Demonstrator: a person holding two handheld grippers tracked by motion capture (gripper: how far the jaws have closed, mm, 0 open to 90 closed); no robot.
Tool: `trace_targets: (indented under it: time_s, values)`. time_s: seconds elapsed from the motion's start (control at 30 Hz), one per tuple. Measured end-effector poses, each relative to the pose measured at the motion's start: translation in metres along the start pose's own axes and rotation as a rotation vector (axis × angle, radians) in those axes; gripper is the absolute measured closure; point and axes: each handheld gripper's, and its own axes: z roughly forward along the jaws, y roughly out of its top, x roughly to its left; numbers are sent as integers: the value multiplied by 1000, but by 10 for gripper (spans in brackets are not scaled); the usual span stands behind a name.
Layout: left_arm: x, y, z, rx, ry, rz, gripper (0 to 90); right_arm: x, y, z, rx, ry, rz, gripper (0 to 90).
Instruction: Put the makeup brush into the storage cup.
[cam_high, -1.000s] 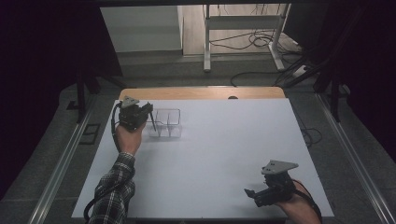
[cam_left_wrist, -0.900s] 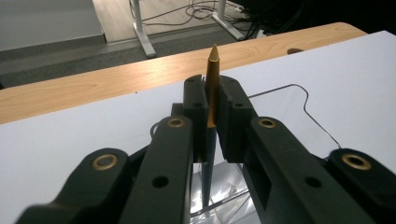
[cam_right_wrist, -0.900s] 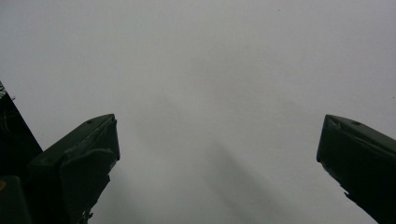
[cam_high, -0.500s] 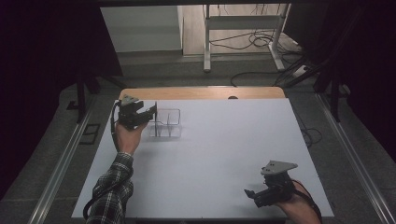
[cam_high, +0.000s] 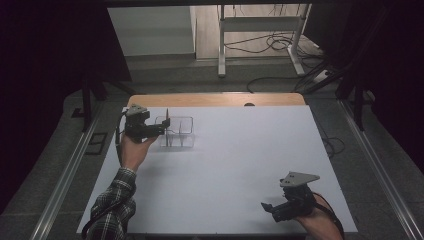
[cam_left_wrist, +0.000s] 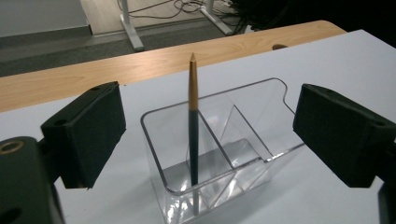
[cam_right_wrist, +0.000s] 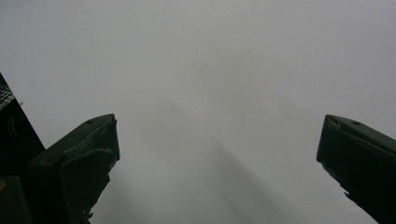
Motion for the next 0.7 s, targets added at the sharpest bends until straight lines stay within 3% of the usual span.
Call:
trace_targets:
  time_s: [0.17,0.6,0.7]
  values:
    - [-4,-3,-4,16,-24,23,72,-1,0,0,2,-2,-2,0]
    - [-14,-11,-16,6,-83,8,48,0,0,0,10,-10,-5,0]
    - [-18,-13,-18,14,-101,24,36,0,0,0,9,-14,-3,0]
